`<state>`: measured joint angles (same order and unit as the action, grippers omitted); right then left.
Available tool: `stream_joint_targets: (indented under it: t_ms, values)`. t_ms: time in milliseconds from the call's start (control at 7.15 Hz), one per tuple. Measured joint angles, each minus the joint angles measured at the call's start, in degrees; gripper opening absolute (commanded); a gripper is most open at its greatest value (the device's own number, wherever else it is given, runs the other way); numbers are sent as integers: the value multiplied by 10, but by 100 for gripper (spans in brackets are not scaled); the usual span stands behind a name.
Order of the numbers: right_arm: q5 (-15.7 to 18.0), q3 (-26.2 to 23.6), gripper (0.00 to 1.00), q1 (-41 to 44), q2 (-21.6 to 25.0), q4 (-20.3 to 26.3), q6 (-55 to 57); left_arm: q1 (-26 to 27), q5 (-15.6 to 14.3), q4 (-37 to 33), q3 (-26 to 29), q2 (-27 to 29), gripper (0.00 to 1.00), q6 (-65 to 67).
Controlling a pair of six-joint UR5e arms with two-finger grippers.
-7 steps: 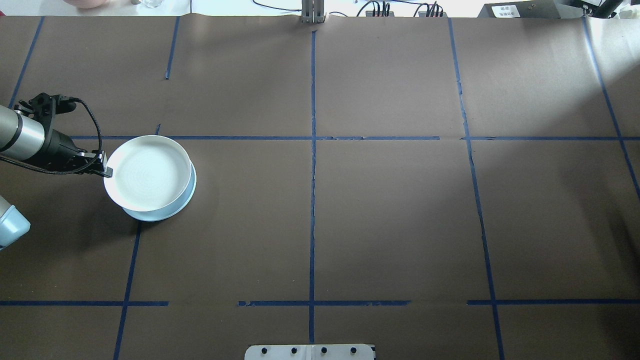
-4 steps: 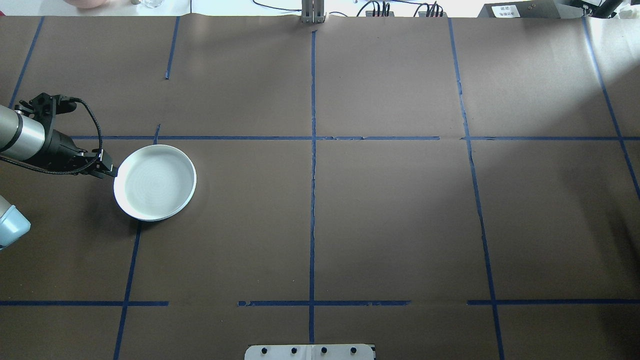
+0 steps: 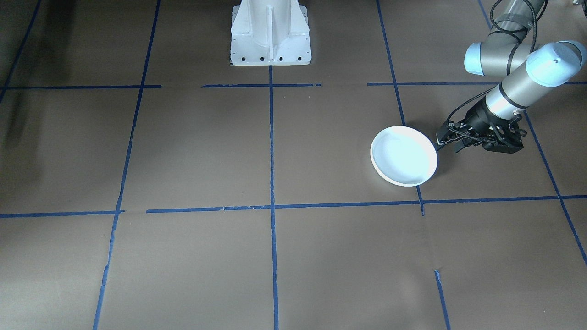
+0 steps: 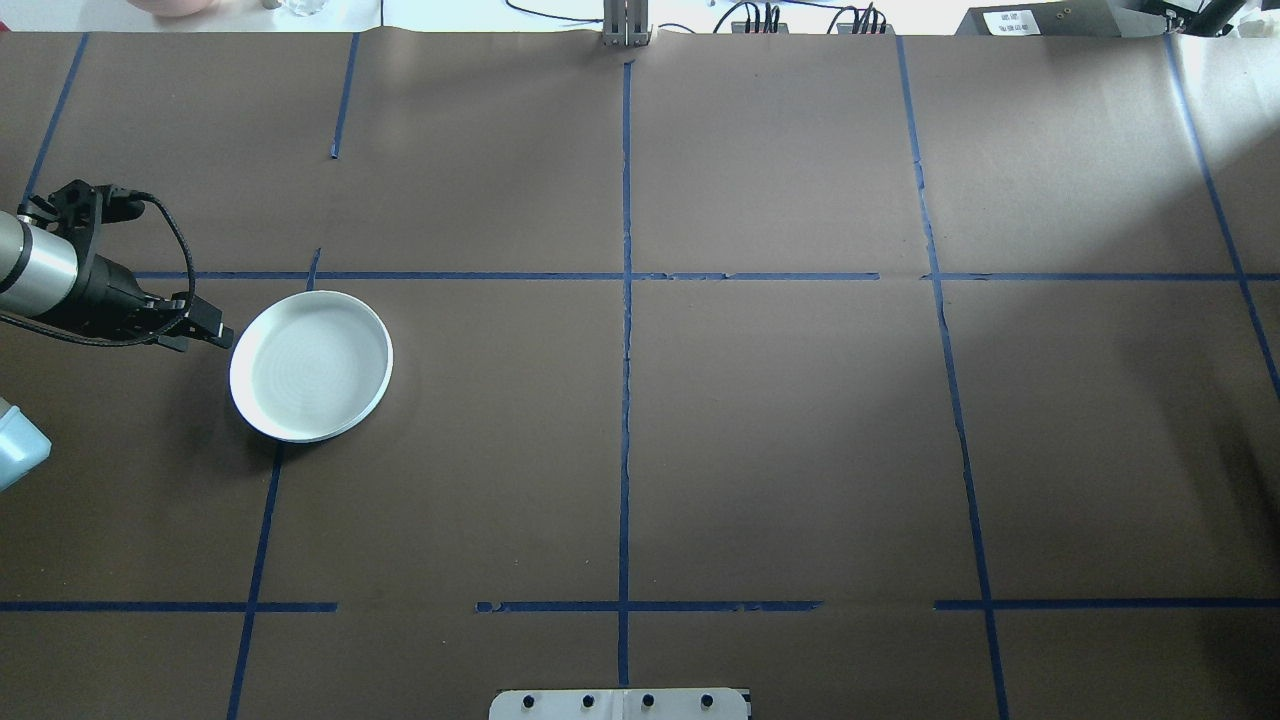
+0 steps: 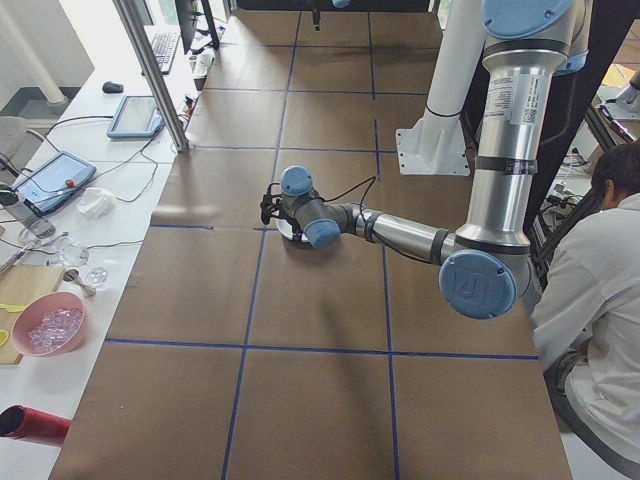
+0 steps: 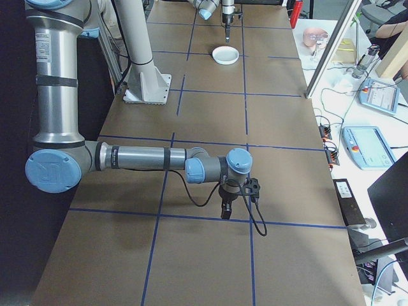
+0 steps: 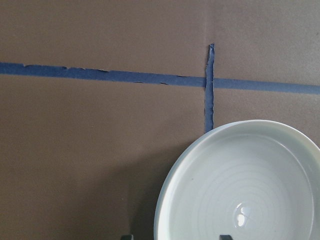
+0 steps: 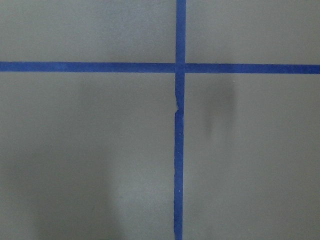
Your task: Stack plate in center
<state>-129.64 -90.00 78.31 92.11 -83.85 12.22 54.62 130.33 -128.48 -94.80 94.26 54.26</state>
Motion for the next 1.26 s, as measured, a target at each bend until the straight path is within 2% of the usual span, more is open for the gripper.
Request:
stream_joint_targets:
  t_ms: [419, 839, 1258]
  values:
    - [0, 0, 100, 0, 0, 0, 0, 108, 56, 16, 38, -14, 65, -124]
    - [0, 0, 100, 0, 0, 0, 0, 236, 63, 148, 69, -12, 64, -345]
    - [0, 0, 100, 0, 0, 0, 0, 345, 64, 228, 95, -13, 65, -483]
